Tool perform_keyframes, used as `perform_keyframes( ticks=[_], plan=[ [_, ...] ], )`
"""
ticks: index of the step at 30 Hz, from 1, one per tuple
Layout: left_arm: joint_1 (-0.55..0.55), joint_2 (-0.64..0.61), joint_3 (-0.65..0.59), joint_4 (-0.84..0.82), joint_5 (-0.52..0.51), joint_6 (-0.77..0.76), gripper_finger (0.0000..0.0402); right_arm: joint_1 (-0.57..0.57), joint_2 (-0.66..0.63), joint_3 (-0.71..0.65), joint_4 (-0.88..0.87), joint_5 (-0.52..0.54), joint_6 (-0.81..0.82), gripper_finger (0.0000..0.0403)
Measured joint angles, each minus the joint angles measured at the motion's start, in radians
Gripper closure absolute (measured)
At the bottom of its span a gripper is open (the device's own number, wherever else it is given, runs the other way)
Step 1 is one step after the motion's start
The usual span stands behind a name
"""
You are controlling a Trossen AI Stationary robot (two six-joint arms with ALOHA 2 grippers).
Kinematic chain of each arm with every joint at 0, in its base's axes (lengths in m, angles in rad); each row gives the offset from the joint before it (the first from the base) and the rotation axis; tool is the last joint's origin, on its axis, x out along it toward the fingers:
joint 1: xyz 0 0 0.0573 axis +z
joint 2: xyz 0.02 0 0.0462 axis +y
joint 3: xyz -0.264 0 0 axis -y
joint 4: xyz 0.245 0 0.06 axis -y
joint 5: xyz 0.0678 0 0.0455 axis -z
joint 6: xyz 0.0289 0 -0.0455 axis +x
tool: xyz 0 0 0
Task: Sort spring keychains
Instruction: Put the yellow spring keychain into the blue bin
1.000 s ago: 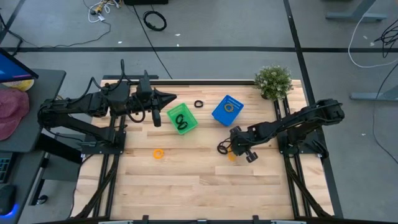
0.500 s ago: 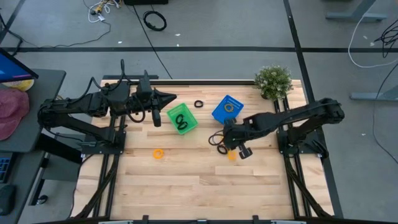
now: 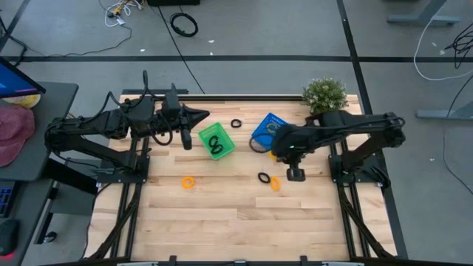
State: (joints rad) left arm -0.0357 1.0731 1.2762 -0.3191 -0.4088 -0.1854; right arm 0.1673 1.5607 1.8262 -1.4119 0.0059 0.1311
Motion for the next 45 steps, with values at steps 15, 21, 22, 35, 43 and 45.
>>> perform_keyframes(
  ticks=[15, 21, 22, 35, 43, 45],
  plan=[
    [0.0, 0.0, 0.0, 0.005, -0.021, -0.013, 0.0385, -0.048, 0.056, 0.177, 0.139, 0.426, 0.3, 0.0399],
    [0.0, 0.0, 0.0, 0.006, -0.021, -0.013, 0.0385, -0.046, 0.028, 0.176, 0.097, 0.954, 0.799, 0.0399],
    [0.0, 0.0, 0.0, 0.006, -0.021, -0.013, 0.0385, -0.046, 0.029, 0.17, 0.101, 1.008, 0.856, 0.0399],
    [0.0, 0.0, 0.0, 0.007, -0.021, -0.012, 0.0385, -0.372, 0.049, 0.089, 0.188, 0.588, 0.697, 0.0399],
    [0.0, 0.0, 0.0, 0.007, -0.013, -0.012, 0.0385, -0.582, 0.115, 0.088, 0.089, 0.328, 0.512, 0.0399],
    [0.0, 0.0, 0.0, 0.006, -0.014, -0.012, 0.0385, -0.605, 0.125, 0.088, 0.086, 0.279, 0.473, 0.0399]
  ],
)
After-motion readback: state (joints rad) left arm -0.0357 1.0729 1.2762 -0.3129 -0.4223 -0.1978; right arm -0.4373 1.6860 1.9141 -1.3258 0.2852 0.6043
